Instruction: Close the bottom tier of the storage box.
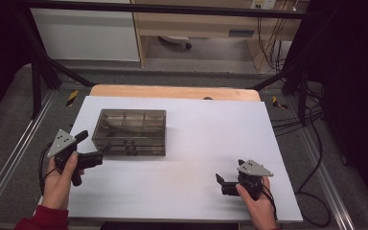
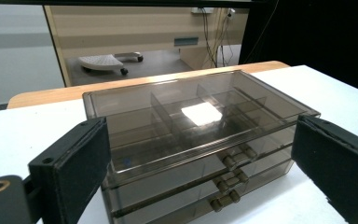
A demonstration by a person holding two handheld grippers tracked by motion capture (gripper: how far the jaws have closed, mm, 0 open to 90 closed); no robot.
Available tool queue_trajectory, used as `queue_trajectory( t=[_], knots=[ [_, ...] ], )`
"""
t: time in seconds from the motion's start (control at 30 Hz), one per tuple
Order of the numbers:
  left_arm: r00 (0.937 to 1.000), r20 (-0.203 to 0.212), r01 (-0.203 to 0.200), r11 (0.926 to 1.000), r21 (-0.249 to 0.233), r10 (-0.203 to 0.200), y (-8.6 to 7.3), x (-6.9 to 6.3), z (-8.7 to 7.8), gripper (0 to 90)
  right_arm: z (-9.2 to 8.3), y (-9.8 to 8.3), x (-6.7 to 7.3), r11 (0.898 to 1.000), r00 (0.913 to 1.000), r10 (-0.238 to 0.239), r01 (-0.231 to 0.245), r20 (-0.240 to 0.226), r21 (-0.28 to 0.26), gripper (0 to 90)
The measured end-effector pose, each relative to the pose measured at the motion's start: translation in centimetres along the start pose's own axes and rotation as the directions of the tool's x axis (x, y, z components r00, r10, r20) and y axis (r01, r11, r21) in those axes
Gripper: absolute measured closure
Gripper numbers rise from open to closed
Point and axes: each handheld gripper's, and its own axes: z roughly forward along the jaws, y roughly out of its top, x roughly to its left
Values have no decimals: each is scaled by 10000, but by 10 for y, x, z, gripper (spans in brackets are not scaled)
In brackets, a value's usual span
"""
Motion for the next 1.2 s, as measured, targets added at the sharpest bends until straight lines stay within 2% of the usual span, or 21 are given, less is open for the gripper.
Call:
queue_trajectory(
  t=[0.57,0.93,1.2],
  knots=[
    [9997,-140,190,9998,-91,-191,-2,16,-14,42,0,0,0,10000,10000,11,-11,-11,-11,22],
    [9993,-197,302,9995,-18,-302,-9,28,-21,43,1,0,0,10000,10000,33,-33,5,22,20],
    [9995,-142,269,9996,109,-268,-16,31,-23,44,1,0,0,10000,10000,58,-58,-26,35,21]
  ],
)
